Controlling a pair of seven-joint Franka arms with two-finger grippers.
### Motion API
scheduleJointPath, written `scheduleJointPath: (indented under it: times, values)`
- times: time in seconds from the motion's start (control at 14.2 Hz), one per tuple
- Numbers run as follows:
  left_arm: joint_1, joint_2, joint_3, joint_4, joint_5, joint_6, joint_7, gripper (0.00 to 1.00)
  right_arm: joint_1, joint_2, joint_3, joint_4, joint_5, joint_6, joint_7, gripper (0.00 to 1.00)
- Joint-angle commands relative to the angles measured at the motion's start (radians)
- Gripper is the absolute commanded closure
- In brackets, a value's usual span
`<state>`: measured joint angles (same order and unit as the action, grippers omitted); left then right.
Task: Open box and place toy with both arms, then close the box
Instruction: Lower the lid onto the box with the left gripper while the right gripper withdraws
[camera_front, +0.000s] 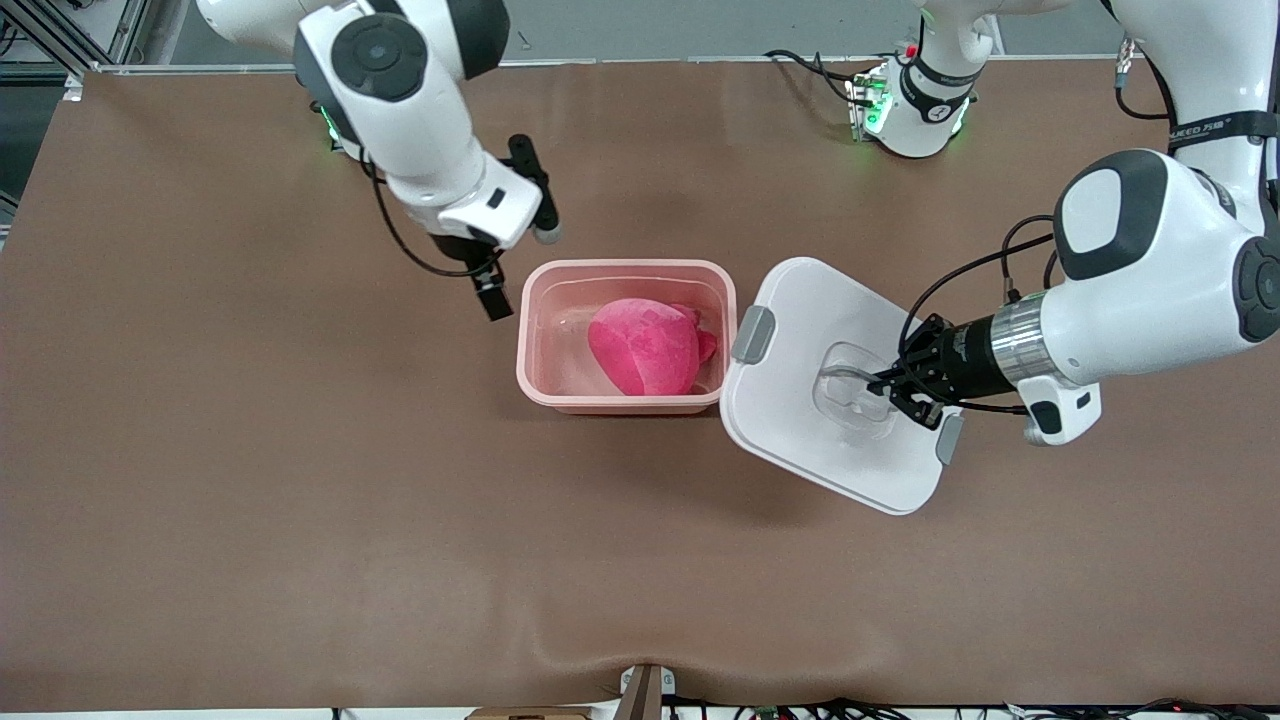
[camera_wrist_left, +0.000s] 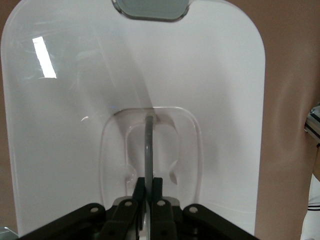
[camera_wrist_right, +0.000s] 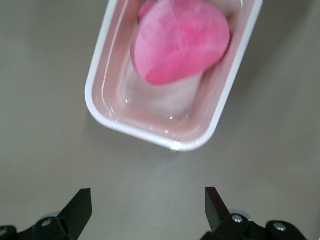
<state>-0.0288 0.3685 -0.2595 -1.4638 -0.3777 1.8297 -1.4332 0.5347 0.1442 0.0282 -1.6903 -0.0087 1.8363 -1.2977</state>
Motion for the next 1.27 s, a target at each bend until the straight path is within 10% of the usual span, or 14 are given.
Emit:
scheduleJointPath:
  times: [0.0,0.49,1.2]
  values:
    - [-0.046,-0.011,0.002,0.008,0.038,-0.01,-0.067,1.0,-0.085,-0.017,0.01,0.006,-0.004,-0.058,0.049,0.0]
    - [-0.258,-0.008,0.002,0.005,0.293,0.011,-0.372,1.0,-0.28,-0.029,0.013,0.011,0.001,-0.129,0.306,0.0]
    - [-0.422,0.012,0.003,-0.009,0.371,0.169,-0.785,1.0,-0.444,-0.095,0.012,0.038,-0.004,-0.138,0.751,0.0]
